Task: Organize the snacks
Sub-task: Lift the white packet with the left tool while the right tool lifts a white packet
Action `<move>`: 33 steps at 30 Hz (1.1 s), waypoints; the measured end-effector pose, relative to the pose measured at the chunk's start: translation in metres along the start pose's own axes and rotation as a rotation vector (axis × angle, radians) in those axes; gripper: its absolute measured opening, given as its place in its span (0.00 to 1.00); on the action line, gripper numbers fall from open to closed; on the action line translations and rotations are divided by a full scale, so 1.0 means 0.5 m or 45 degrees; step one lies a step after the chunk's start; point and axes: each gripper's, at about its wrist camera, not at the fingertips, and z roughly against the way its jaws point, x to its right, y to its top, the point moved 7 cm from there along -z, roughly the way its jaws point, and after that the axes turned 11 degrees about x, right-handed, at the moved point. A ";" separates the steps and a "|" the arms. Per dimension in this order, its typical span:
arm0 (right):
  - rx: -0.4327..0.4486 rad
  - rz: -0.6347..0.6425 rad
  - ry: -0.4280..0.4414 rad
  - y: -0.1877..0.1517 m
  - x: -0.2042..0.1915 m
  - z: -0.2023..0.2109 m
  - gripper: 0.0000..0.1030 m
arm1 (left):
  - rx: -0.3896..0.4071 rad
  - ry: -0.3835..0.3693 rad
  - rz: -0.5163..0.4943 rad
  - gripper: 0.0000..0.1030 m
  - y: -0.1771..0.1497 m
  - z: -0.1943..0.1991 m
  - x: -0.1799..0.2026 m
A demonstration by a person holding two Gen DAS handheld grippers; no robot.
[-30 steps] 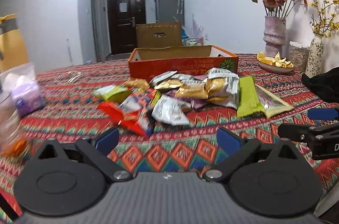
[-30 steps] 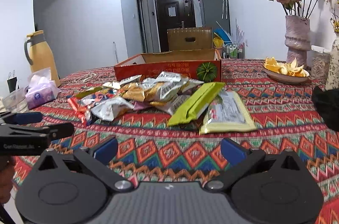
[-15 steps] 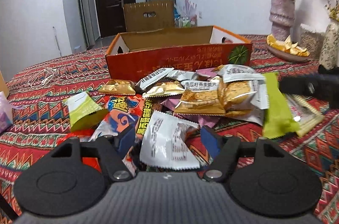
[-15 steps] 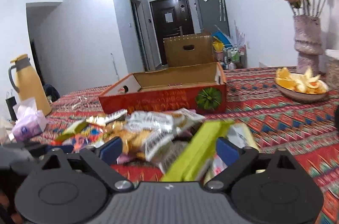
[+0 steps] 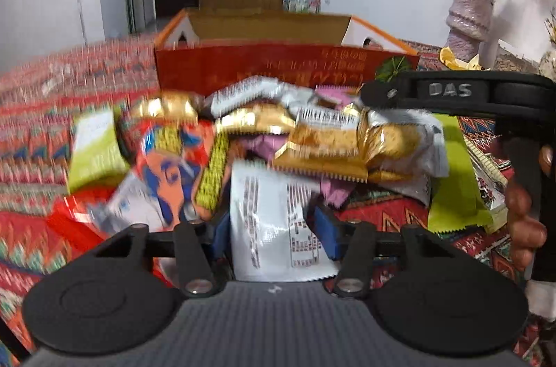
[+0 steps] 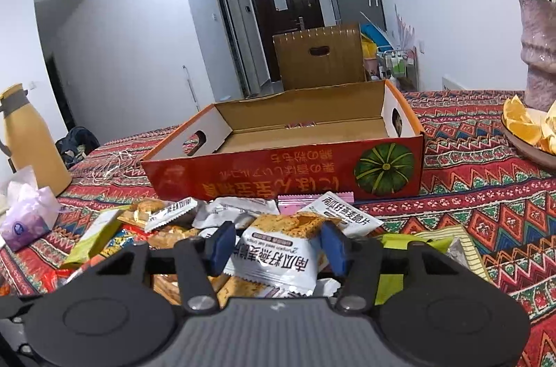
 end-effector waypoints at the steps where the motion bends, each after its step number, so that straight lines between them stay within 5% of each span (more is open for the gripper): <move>1: 0.007 0.009 -0.003 0.001 0.001 0.006 0.44 | 0.007 0.010 0.006 0.44 -0.001 0.004 -0.001; 3: 0.025 0.025 -0.013 0.004 0.003 0.025 0.41 | 0.011 0.018 0.020 0.36 -0.001 0.015 -0.001; 21: 0.142 0.179 0.018 -0.109 -0.061 0.421 0.38 | 0.196 0.022 0.049 0.35 -0.042 0.300 0.068; 33: 0.168 0.179 0.024 -0.125 -0.065 0.485 0.38 | 0.254 0.037 0.056 0.35 -0.048 0.357 0.082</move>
